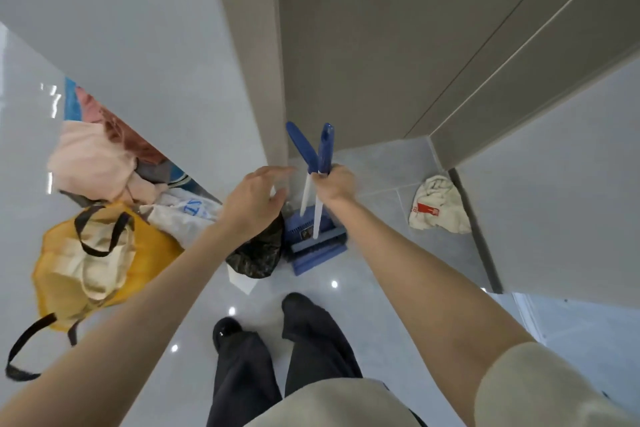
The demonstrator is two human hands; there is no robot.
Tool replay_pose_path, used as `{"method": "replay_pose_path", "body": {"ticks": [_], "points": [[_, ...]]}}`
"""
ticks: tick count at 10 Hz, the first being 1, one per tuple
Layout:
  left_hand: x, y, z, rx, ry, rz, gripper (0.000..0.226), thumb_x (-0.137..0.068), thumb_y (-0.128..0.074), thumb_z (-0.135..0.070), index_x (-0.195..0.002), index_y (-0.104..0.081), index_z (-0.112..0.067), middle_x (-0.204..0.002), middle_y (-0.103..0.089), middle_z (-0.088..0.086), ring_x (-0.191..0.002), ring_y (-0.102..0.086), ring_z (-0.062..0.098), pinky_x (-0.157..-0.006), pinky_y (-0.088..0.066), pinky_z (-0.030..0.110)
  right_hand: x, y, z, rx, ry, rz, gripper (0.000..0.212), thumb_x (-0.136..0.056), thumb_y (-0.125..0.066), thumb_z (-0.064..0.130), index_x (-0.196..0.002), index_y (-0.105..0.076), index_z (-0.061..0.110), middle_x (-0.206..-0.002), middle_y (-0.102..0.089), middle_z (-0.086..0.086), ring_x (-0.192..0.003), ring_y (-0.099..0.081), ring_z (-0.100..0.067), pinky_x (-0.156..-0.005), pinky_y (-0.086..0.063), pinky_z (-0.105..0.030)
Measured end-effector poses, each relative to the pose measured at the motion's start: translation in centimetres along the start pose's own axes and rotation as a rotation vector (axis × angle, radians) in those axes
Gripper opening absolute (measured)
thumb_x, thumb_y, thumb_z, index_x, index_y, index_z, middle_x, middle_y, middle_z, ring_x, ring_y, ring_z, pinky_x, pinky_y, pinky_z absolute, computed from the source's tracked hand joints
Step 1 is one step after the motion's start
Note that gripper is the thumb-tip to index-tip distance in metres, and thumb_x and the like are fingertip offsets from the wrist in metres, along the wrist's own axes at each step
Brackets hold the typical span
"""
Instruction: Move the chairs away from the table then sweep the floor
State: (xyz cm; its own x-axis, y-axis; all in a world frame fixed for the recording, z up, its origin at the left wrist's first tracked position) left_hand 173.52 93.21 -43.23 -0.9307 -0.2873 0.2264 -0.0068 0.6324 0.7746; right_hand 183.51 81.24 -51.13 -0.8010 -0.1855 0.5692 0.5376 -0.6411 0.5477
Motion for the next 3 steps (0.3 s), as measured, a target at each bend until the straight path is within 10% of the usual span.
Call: {"method": "replay_pose_path", "body": {"ticks": [3], "points": [[1.6, 1.8, 0.8, 0.002, 0.119, -0.105, 0.044, -0.096, -0.05, -0.017, -0.139, -0.046, -0.023, -0.141, -0.051, 0.005, -0.128, -0.048, 0.025, -0.105, -0.038, 0.033, -0.9, -0.8, 0.7, 0.082, 0.0, 0.182, 0.039, -0.098, -0.044, 0.031, -0.128, -0.051, 0.008, -0.123, -0.061, -0.012, -0.09, -0.055, -0.025, -0.074, -0.042, -0.029]]}}
Point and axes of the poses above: each hand's wrist, its own x-axis away from the middle knuckle, its own y-axis out of the back of the hand, z = x × y, the point moved 9 cm from there along -x, towards the middle knuckle
